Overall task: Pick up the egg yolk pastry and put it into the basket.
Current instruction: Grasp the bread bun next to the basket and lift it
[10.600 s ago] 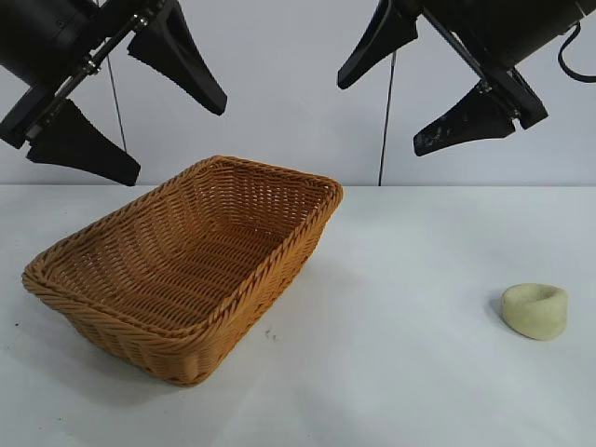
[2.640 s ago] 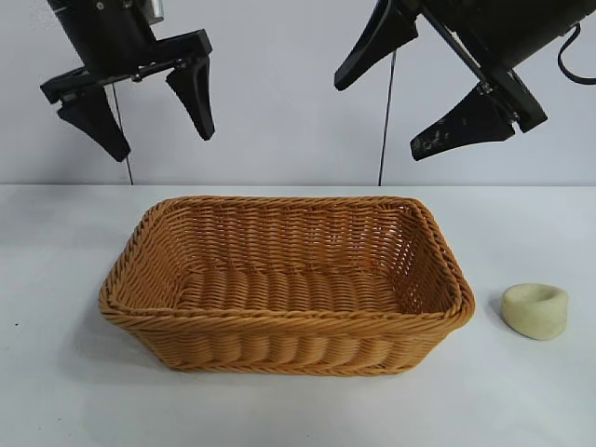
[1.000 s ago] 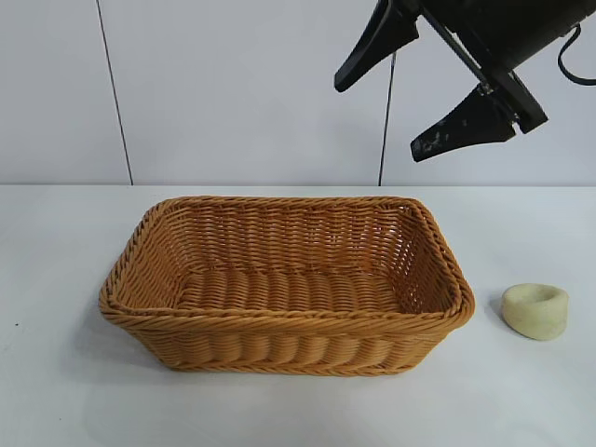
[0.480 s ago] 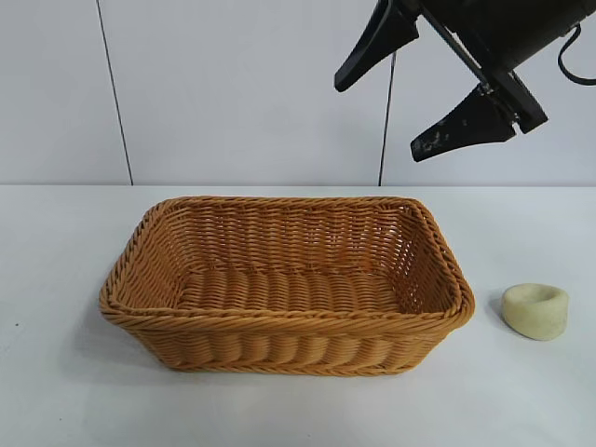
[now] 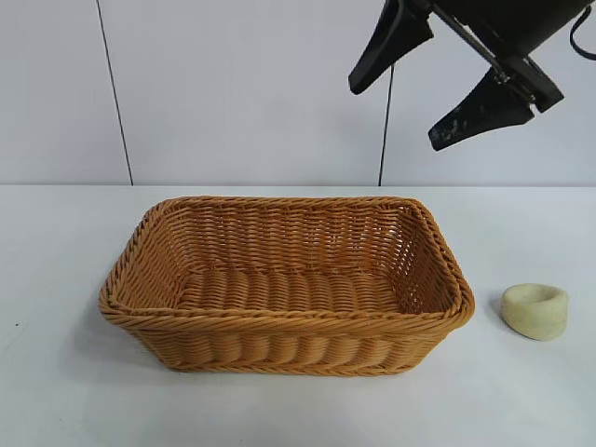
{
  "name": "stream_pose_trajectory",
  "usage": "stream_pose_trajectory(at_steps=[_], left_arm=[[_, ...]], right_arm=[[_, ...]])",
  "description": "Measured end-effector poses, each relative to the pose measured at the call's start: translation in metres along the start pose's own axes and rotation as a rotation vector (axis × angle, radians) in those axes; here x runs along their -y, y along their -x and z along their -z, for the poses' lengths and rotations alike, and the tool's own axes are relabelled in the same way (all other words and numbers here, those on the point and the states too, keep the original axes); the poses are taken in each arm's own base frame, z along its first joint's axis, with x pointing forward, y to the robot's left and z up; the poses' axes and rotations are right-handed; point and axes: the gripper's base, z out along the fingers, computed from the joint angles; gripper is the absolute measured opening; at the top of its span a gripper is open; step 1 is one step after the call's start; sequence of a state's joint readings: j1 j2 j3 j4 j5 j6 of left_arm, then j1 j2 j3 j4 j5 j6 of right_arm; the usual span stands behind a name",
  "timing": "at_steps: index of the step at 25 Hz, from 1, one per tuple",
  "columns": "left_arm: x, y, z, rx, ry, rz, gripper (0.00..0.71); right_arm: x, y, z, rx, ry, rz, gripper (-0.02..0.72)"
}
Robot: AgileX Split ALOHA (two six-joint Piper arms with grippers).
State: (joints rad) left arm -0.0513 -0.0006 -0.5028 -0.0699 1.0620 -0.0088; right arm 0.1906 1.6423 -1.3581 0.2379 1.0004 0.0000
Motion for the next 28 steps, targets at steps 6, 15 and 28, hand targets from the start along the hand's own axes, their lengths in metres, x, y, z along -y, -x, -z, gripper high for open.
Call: stream_pose_trajectory(at_steps=[6,15,28], left_arm=[[0.000,0.000,0.000,0.002,0.000,-0.001,0.692],[0.000,0.000,0.000,0.002,0.000,-0.001,0.692],[0.000,0.000,0.000,0.002,0.000,-0.001,0.692]], right_arm=[[0.038,0.000,0.006,-0.021,-0.178,-0.044,0.655],[0.090,-0.009,-0.029,-0.151,-0.215,-0.189,0.655],[0.104,-0.018,-0.130,-0.312,-0.185,-0.235,0.655]])
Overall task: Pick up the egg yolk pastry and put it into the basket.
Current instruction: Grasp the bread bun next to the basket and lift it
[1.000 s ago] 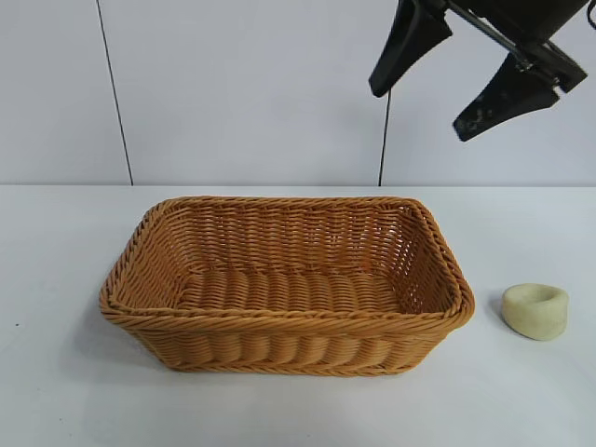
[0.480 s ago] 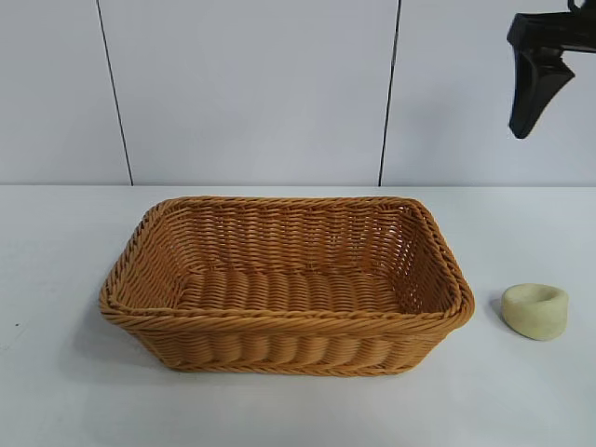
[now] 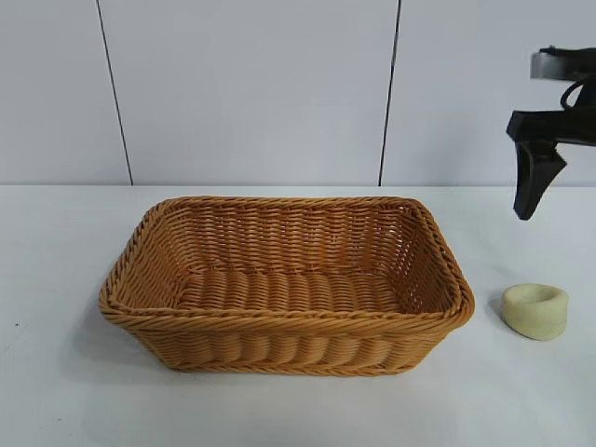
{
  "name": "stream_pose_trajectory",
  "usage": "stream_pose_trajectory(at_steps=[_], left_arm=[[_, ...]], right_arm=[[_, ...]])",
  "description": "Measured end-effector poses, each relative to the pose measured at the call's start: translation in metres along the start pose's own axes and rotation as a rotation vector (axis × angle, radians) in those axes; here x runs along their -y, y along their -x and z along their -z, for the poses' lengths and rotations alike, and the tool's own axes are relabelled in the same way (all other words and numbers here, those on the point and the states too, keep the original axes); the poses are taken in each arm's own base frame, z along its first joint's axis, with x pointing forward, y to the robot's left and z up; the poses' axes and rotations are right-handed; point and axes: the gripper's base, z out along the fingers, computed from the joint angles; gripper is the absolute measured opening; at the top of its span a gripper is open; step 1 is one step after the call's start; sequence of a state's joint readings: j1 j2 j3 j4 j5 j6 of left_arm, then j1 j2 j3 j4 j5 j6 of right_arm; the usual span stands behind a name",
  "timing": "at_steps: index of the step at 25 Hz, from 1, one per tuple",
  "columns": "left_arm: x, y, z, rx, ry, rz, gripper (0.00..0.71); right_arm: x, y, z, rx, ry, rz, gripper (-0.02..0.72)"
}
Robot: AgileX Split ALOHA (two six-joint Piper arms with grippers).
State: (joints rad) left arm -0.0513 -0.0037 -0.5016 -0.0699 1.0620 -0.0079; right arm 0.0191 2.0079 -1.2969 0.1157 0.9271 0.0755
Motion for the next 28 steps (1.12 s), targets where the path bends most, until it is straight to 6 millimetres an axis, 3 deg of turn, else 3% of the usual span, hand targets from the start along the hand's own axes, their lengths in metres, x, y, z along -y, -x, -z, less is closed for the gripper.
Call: stream_pose_trajectory(at_steps=[3,9,11,15,18,22,28], left_arm=[[0.000,0.000,0.000,0.000,0.000,0.000,0.692],[0.000,0.000,0.000,0.000,0.000,0.000,0.692],[0.000,0.000,0.000,0.002,0.000,0.000,0.692],[0.000,0.000,0.000,0.003,0.000,0.000,0.692],[0.000,0.000,0.000,0.003,0.000,0.000,0.692],[0.000,0.000,0.000,0.003,0.000,0.000,0.692],[0.000,0.000,0.000,0.003,0.000,0.000,0.692]], right_arm=[[0.002,0.001,-0.020,-0.048,-0.006,-0.006,0.655],[0.003,0.003,-0.035,-0.061,-0.010,-0.015,0.617],[0.003,0.003,-0.036,-0.055,-0.010,-0.018,0.538],[0.003,0.003,-0.036,-0.057,-0.010,-0.019,0.258],[0.003,0.002,-0.036,-0.069,-0.007,-0.022,0.123],[0.002,0.001,-0.025,-0.056,-0.003,-0.019,0.081],[-0.003,-0.005,0.025,0.034,0.016,0.010,0.073]])
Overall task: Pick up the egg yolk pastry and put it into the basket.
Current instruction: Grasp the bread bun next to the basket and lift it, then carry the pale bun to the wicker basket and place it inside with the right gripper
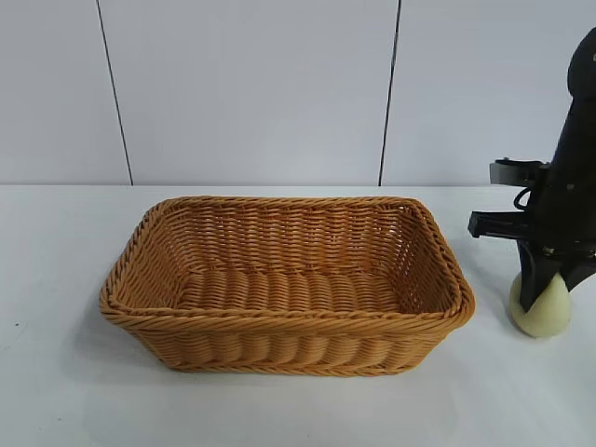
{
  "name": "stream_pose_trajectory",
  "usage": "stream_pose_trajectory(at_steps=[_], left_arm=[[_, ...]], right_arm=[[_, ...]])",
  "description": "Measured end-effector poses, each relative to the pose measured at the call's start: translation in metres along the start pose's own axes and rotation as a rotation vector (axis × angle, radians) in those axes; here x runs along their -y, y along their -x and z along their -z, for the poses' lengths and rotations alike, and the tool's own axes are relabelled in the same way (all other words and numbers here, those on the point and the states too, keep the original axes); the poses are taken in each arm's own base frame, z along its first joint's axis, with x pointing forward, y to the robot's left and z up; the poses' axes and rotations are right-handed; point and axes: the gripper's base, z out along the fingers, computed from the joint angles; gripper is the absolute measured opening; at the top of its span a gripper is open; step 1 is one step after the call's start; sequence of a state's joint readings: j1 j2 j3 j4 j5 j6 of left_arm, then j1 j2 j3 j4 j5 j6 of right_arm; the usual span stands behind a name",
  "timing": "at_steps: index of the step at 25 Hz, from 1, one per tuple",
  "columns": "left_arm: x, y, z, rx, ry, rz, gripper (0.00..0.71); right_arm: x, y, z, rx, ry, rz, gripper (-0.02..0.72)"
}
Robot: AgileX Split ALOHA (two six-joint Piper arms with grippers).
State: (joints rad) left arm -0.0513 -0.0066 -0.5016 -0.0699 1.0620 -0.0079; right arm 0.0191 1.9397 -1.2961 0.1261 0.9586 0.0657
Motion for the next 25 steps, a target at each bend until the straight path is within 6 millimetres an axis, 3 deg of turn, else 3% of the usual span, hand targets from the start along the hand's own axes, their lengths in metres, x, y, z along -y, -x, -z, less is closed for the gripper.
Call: stream_pose_trajectory(at_steps=[4,11,16,25], left_arm=[[0.000,0.000,0.000,0.000,0.000,0.000,0.692],[0.000,0.000,0.000,0.000,0.000,0.000,0.692],[0.000,0.000,0.000,0.000,0.000,0.000,0.692],[0.000,0.000,0.000,0.000,0.000,0.000,0.692]], right_arm=[[-0.004,-0.009,0.045,0.091,0.015,0.040,0.069],[-0.007,-0.021,0.088,0.205,0.029,0.057,0.068],[-0.009,-0.023,0.093,0.220,0.056,0.046,0.068],[-0.029,-0.022,0.096,0.242,0.258,0.017,0.068]])
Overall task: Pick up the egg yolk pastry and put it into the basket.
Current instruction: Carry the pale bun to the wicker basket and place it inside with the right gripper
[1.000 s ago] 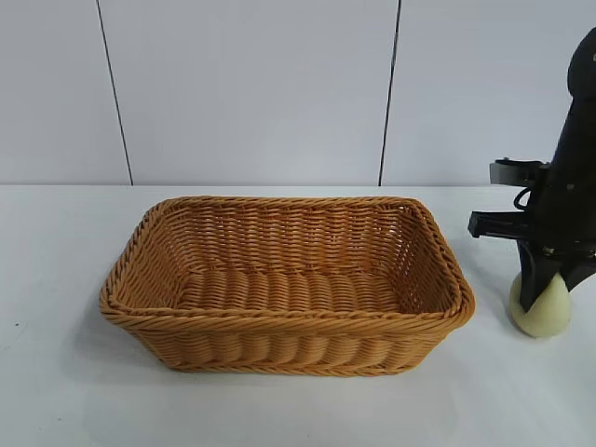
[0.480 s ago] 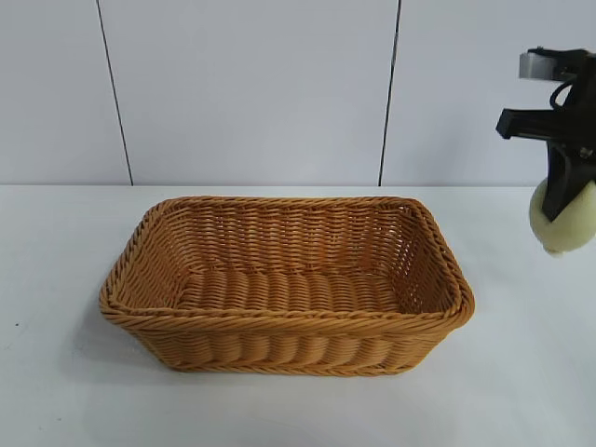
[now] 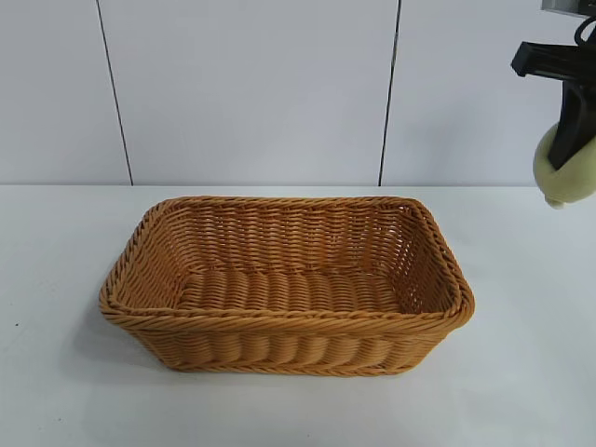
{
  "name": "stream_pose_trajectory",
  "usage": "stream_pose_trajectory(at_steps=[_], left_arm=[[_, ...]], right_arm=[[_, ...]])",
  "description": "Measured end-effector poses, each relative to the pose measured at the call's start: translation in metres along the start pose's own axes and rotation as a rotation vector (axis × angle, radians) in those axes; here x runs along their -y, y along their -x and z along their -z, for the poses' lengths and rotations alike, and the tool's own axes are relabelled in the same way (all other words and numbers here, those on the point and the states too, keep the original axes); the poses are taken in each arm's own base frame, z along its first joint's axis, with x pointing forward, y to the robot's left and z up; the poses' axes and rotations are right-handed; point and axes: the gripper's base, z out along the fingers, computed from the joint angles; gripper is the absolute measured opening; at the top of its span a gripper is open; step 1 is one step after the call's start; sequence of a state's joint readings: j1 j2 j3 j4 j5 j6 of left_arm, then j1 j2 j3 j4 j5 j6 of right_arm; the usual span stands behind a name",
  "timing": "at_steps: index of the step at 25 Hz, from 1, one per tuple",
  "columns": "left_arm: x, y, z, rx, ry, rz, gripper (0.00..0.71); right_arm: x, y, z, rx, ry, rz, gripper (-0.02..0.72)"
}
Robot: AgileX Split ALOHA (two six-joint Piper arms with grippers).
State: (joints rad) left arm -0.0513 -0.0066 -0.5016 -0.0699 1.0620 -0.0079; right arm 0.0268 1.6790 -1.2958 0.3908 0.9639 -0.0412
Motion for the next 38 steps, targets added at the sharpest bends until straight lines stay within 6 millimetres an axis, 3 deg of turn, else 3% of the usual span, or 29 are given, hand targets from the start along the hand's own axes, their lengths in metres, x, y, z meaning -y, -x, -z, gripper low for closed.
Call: stream_pose_trajectory(at_steps=[6,10,17,20,22,31,34,38], left_arm=[[0.000,0.000,0.000,0.000,0.000,0.000,0.692],[0.000,0.000,0.000,0.000,0.000,0.000,0.692],[0.000,0.000,0.000,0.000,0.000,0.000,0.692],[0.000,0.000,0.000,0.000,0.000,0.000,0.692],[0.000,0.000,0.000,0.000,0.000,0.000,0.692],[0.000,0.000,0.000,0.000,0.000,0.000,0.692],[0.000,0.000,0.000,0.000,0.000,0.000,0.692],[0.000,0.000,0.000,0.000,0.000,0.000,0.692]], right_arm=[[-0.032,-0.006,-0.009,0.015,0.034,0.085,0.068],[-0.082,-0.022,-0.021,0.032,0.080,0.199,0.068],[-0.138,-0.048,-0.036,0.072,0.145,0.351,0.068],[-0.147,-0.053,-0.045,0.068,0.150,0.372,0.068],[-0.153,-0.059,-0.066,0.040,0.140,0.390,0.068],[-0.142,-0.055,-0.137,0.036,0.073,0.386,0.070],[-0.138,-0.055,-0.154,0.041,0.061,0.378,0.111],[-0.137,-0.055,-0.158,0.037,0.058,0.376,0.238]])
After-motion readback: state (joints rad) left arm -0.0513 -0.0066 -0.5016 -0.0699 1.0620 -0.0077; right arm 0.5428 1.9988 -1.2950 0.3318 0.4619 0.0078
